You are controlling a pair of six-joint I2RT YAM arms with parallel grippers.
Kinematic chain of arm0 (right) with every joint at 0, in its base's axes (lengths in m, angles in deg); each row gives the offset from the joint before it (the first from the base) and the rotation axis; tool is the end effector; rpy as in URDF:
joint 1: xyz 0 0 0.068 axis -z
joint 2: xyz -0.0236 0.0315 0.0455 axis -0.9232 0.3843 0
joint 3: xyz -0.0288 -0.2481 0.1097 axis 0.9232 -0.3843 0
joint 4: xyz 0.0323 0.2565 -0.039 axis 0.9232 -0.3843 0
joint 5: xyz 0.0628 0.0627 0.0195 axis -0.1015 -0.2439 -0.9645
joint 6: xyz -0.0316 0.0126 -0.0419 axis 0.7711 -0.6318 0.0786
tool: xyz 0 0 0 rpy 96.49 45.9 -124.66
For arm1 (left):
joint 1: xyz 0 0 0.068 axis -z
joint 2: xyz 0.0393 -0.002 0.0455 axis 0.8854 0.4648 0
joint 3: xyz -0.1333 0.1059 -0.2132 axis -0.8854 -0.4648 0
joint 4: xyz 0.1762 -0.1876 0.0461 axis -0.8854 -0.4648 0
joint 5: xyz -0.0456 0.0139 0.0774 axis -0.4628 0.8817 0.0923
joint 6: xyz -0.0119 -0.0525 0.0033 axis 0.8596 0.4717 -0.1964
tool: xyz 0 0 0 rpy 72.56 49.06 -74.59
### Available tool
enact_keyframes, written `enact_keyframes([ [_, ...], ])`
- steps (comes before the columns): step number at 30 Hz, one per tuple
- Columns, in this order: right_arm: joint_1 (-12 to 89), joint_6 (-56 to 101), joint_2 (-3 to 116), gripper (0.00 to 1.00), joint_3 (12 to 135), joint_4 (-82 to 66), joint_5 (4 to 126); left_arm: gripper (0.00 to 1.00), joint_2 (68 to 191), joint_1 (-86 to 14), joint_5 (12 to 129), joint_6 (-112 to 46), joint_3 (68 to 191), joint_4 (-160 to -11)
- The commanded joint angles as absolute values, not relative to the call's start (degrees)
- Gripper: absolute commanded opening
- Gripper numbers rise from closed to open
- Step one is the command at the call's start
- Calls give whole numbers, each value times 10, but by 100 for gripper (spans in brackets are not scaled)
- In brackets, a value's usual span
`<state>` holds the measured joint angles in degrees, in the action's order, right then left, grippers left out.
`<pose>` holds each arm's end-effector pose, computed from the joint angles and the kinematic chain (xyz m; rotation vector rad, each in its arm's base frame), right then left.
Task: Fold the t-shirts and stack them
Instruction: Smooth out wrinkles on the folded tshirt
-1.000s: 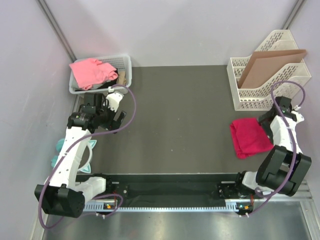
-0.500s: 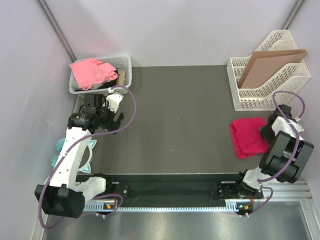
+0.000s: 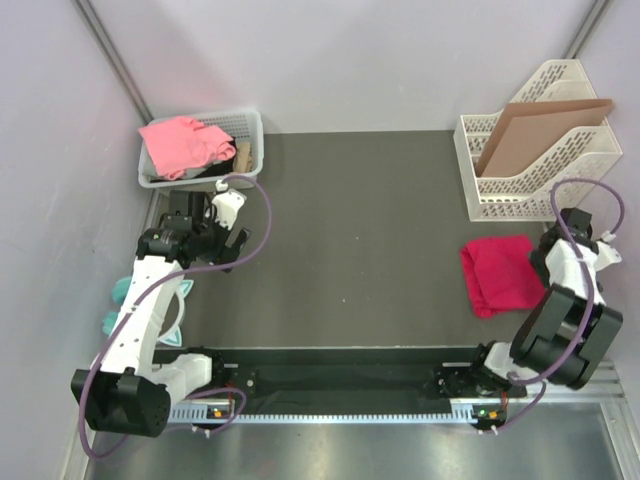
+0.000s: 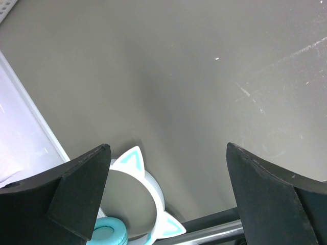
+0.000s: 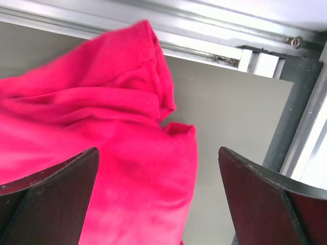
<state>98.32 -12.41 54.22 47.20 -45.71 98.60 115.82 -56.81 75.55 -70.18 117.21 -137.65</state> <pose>0.2071 -0.1422 0.2049 1.6745 2.0789 -0.5623 0.2098 -0.0221 0.3128 0.6758 2.3763 0.0821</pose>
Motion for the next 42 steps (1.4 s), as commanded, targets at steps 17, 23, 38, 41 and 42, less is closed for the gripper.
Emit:
enact_keyframes([
  [17, 1024, -155, 510, 100, 434, -492, 1038, 99, 1144, -576, 755, -718, 1161, -1362],
  [23, 1042, -160, 527, 100, 436, -500, 1045, 99, 1154, -577, 758, -721, 1162, -1360],
  [38, 1019, -151, 524, 100, 495, -537, 1051, 99, 1143, -584, 748, -725, 1153, -1358],
  [41, 965, -156, 443, 100, 526, -564, 1049, 99, 1147, -584, 745, -720, 1161, -1360],
  [42, 951, -155, 423, 100, 534, -565, 1046, 99, 1150, -584, 743, -717, 1163, -1361],
])
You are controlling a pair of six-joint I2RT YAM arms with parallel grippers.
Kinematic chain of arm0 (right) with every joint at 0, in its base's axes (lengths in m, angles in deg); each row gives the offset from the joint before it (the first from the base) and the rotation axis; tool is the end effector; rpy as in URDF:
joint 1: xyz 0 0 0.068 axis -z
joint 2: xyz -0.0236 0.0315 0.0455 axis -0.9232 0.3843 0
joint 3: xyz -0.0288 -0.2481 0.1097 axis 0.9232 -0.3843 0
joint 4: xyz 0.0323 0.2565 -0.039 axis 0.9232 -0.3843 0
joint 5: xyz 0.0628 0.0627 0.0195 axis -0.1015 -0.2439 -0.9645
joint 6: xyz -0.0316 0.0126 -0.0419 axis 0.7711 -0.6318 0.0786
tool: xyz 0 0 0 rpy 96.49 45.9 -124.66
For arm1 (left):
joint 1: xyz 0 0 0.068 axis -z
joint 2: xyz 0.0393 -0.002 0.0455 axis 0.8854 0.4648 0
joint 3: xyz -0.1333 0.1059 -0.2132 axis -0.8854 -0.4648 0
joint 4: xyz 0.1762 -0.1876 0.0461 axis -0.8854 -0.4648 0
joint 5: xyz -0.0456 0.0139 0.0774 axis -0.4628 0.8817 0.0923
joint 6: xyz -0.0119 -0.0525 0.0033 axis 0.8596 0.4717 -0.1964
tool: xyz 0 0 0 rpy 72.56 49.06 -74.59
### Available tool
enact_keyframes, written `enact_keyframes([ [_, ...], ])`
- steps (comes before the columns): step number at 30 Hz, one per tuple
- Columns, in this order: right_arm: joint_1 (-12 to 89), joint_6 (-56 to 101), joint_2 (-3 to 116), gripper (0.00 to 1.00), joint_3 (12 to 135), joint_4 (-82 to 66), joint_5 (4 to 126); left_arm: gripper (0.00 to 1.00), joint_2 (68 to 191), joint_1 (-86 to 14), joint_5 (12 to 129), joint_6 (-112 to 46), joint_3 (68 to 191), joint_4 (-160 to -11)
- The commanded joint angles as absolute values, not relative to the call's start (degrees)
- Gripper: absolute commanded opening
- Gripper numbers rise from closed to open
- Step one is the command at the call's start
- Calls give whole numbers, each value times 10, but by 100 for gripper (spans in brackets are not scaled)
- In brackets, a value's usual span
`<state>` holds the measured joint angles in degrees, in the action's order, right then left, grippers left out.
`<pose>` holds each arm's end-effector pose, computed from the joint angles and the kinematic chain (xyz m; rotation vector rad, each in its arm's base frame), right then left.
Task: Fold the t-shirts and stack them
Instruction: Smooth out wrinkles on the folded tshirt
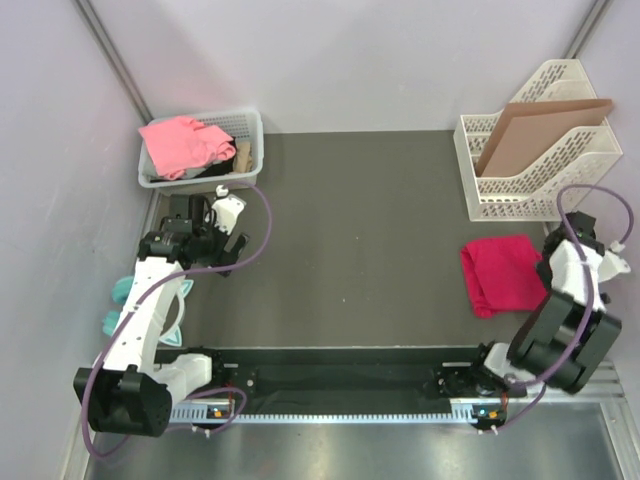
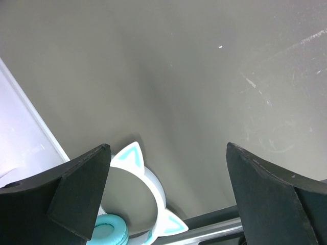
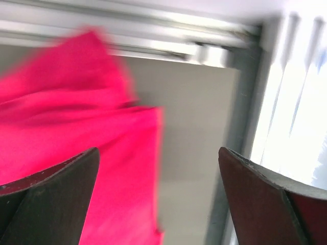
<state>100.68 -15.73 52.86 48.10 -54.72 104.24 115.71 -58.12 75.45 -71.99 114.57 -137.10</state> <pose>0.1862 -0.1445 0.2109 1.8057 2.0557 -0.7312 0.2088 -0.0173 0.2994 0.6954 2.4072 0.0953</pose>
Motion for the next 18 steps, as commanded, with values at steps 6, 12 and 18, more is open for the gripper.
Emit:
enact_keyframes([
  [6, 792, -77, 345, 100, 608, -516, 907, 99, 1152, -585, 725, -679, 1176, -1355],
  [12, 471, 1, 411, 100, 682, -492, 945, 99, 1176, -587, 711, -614, 1185, -1327],
  [18, 326, 45, 495, 100, 721, -451, 939, 99, 1198, -593, 717, -564, 1197, -1307],
])
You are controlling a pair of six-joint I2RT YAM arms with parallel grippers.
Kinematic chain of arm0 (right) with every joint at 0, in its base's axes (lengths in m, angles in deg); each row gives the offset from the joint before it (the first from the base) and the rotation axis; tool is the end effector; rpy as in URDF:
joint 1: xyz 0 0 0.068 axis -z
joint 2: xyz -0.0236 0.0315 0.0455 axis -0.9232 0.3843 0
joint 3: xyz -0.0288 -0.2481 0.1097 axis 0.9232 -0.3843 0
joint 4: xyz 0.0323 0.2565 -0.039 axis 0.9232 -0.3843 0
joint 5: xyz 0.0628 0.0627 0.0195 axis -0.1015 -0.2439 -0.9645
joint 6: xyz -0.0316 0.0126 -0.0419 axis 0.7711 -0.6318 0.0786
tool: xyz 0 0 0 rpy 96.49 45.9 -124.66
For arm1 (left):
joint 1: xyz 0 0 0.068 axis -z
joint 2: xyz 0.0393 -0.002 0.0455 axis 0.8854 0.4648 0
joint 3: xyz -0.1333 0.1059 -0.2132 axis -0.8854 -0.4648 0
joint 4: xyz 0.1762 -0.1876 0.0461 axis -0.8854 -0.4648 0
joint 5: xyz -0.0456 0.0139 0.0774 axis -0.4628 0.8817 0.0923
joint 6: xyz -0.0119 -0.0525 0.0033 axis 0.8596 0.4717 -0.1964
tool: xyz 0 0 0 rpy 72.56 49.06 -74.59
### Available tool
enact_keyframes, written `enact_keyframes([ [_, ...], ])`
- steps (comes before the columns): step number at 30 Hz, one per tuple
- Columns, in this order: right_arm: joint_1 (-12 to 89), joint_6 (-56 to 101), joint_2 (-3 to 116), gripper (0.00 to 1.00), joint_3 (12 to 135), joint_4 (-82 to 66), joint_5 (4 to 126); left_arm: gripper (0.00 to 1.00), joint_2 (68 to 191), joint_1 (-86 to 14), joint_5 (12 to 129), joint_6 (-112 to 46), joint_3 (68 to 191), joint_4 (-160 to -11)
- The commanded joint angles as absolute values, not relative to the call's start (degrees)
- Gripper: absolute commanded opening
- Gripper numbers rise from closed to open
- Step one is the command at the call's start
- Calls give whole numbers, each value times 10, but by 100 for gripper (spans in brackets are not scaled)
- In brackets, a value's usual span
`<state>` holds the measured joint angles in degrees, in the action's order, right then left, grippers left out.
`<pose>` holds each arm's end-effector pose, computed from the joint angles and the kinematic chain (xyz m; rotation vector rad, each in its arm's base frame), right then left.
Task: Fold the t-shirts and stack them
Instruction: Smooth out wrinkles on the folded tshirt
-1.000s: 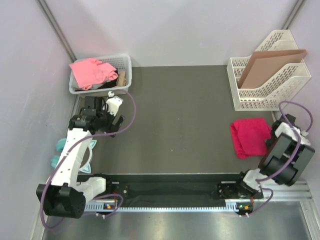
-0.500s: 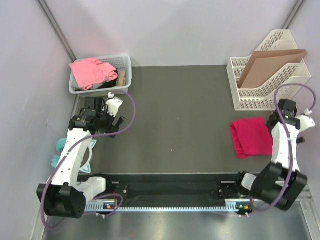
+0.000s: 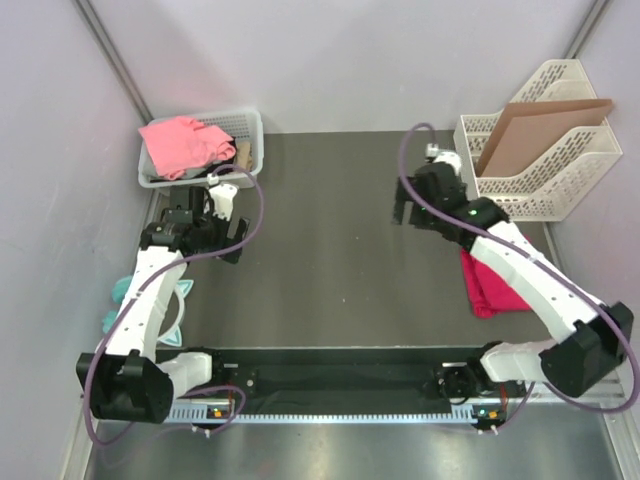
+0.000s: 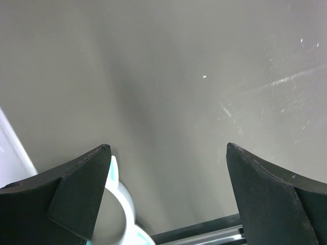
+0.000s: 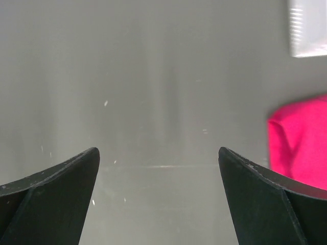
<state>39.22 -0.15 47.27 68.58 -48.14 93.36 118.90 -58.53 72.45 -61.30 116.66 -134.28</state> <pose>0.2382 0.1134 0.3465 0.2058 2.2430 0.1210 0.2252 -0.0187 0.3032 0.4756 2.4220 -0.0390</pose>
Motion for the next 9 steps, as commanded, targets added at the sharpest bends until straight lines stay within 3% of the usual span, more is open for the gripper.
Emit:
enact_keyframes([
  [1, 317, 47, 505, 100, 722, -448, 940, 99, 1199, -594, 715, -558, 1199, -1308],
  [9, 288, 82, 513, 100, 717, -410, 892, 99, 1176, -599, 721, -537, 1170, -1276],
])
